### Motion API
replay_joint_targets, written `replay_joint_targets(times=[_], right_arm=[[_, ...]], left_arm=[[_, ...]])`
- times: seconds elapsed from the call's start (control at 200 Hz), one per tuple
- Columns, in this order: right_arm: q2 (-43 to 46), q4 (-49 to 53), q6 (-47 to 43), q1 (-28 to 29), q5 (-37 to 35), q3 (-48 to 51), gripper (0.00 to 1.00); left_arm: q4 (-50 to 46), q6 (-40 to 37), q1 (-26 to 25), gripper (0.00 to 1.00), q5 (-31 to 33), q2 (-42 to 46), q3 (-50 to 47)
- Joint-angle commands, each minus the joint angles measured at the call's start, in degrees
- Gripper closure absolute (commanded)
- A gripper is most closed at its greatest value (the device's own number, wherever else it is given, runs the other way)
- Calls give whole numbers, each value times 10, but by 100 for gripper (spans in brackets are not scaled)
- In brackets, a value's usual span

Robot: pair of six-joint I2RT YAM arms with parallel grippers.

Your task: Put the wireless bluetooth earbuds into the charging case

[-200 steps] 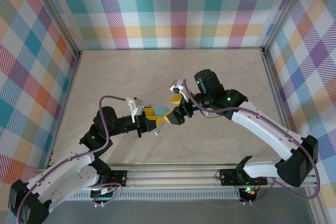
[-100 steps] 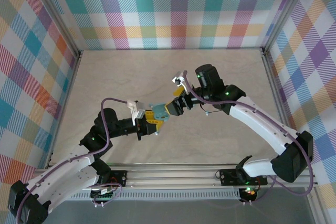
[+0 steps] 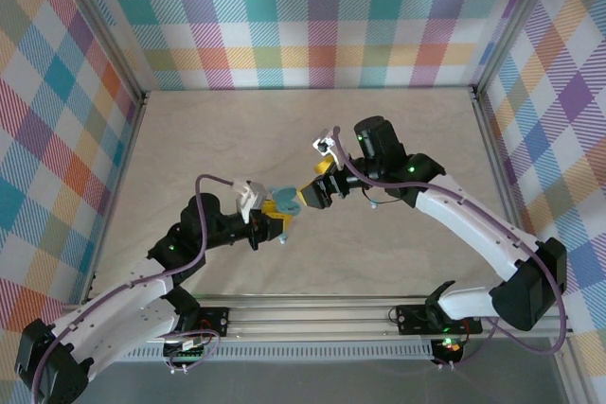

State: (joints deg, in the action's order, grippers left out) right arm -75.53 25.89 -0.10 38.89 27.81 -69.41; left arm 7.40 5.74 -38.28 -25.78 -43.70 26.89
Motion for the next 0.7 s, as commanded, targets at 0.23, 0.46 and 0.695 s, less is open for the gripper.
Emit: replay_joint_targets(times=[0.23, 0.46, 0.695], right_arm=[[16, 3, 120, -22, -36, 37, 6], [-56, 20, 218, -22, -82, 48, 26], [-100, -10, 322, 12, -142, 82, 51]], left_arm=[[-58, 3, -4, 100, 34, 4, 52], [-97, 15, -1, 100, 61, 36, 47], [-157, -1, -1, 100, 105, 95, 50]])
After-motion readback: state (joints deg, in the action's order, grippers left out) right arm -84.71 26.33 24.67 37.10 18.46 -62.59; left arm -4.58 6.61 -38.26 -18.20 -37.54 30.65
